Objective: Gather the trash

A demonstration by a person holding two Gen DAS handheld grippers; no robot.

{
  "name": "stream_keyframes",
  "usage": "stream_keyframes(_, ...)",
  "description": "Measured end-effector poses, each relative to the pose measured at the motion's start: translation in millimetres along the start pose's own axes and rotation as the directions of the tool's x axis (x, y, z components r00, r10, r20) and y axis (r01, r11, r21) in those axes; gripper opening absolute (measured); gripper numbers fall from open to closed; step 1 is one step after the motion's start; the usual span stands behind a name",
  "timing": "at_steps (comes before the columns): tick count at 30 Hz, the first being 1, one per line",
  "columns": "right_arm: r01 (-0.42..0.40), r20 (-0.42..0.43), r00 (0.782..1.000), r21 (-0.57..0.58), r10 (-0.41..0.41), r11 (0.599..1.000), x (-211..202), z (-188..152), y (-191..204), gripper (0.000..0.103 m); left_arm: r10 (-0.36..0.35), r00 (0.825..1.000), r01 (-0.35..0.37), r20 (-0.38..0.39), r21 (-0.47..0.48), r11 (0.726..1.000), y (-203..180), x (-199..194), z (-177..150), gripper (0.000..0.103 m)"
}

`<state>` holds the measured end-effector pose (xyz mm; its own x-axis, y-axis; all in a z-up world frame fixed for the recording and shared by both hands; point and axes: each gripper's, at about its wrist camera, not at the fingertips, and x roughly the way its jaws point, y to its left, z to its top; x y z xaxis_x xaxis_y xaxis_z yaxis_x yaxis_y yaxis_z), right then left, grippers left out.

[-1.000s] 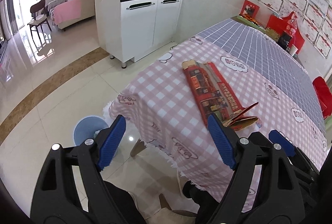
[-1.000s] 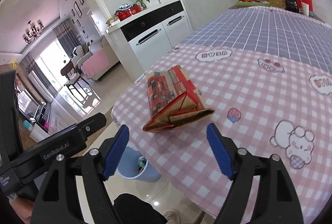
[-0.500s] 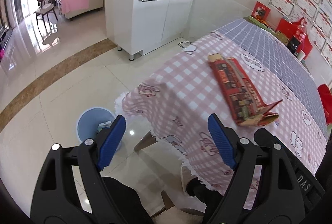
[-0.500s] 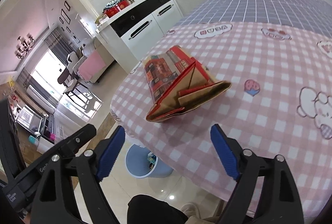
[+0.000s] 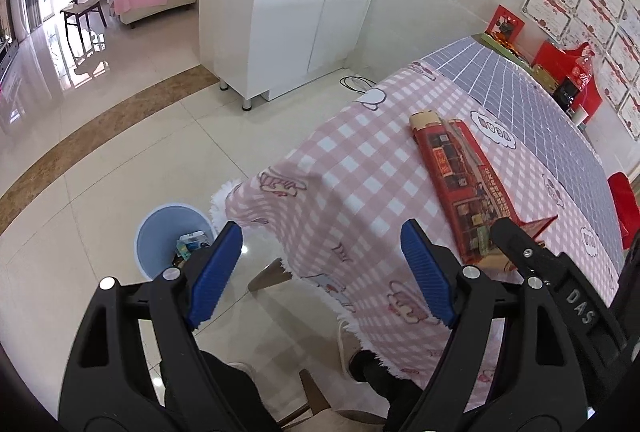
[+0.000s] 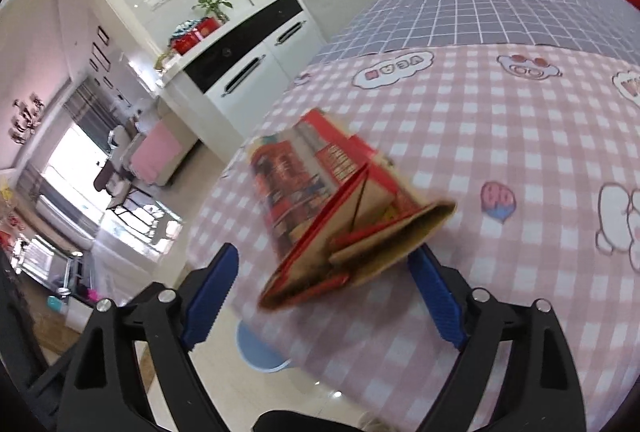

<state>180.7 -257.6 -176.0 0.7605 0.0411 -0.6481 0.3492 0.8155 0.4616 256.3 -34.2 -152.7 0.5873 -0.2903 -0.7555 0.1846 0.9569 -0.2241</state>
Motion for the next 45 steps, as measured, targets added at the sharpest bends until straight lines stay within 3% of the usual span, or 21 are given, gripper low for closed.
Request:
stream_keyframes(1,0.007,0.003,1.000,-0.008,-0.007,1.000,2,2,-1,0.085,-0.009,1.000,0.009,-0.003,-0.003,1.000,-1,2,2,0.080)
stream_keyframes(3,0.023,0.003,1.000,-0.025,-0.023,0.999,4,5,-3,0.065,-0.024,1.000,0.024,-0.010,-0.006,1.000,-6,6,5,0.080)
stream_keyframes(4,0.017,0.001,1.000,-0.024,-0.017,1.000,6,7,-7,0.062,-0.032,0.999,0.032,-0.012,-0.008,0.999,-8,8,6,0.080)
stream_keyframes(7,-0.017,-0.018,1.000,-0.019,0.016,1.000,7,13,-20,0.040,-0.060,0.998,0.060,-0.019,-0.012,0.998,-17,13,9,0.080)
stream_keyframes(9,0.006,-0.015,1.000,-0.039,-0.006,0.999,5,17,-27,0.025,-0.075,0.997,0.075,-0.030,-0.010,0.997,-25,19,9,0.080)
stream_keyframes(11,0.001,-0.018,1.000,-0.046,-0.002,0.999,4,20,-33,0.021,-0.086,0.996,0.086,-0.036,-0.019,0.996,-32,25,9,0.080)
stream_keyframes(18,0.003,-0.035,0.999,-0.095,-0.006,0.995,5,27,-41,0.019,-0.149,0.989,0.149,0.008,-0.082,0.985,-45,29,11,0.081)
stream_keyframes(25,-0.004,-0.055,0.998,-0.098,-0.002,0.995,10,34,-46,0.019,-0.245,0.968,0.246,0.060,-0.011,0.969,-61,17,4,0.081)
stream_keyframes(29,0.001,-0.057,0.998,-0.133,-0.009,0.991,11,38,-44,0.019,-0.215,0.974,0.211,0.072,0.058,0.976,-73,19,3,0.081)
stream_keyframes(34,-0.012,-0.078,0.997,-0.187,-0.003,0.982,13,43,-39,0.020,-0.200,0.976,0.203,0.085,-0.024,0.979,-66,30,13,0.081)
stream_keyframes(37,-0.019,-0.085,0.996,-0.221,0.000,0.975,14,43,-35,0.019,-0.179,0.978,0.181,0.104,-0.015,0.983,-71,29,16,0.080)
stream_keyframes(38,-0.028,-0.089,0.996,-0.227,0.008,0.973,14,43,-33,0.020,-0.177,0.977,0.179,0.115,-0.003,0.984,-74,27,16,0.067)
stream_keyframes(39,-0.034,-0.089,0.996,-0.234,0.013,0.972,14,43,-31,0.020,-0.169,0.977,0.169,0.132,0.012,0.986,-77,25,17,0.045)
stream_keyframes(40,-0.031,-0.086,0.996,-0.241,0.010,0.970,13,42,-28,0.019,-0.165,0.977,0.162,0.137,0.028,0.986,-79,24,18,0.039)
stream_keyframes(45,-0.048,-0.096,0.995,-0.255,0.024,0.966,15,38,-16,0.018,-0.175,0.970,0.171,0.166,0.039,0.984,-73,11,17,0.030)
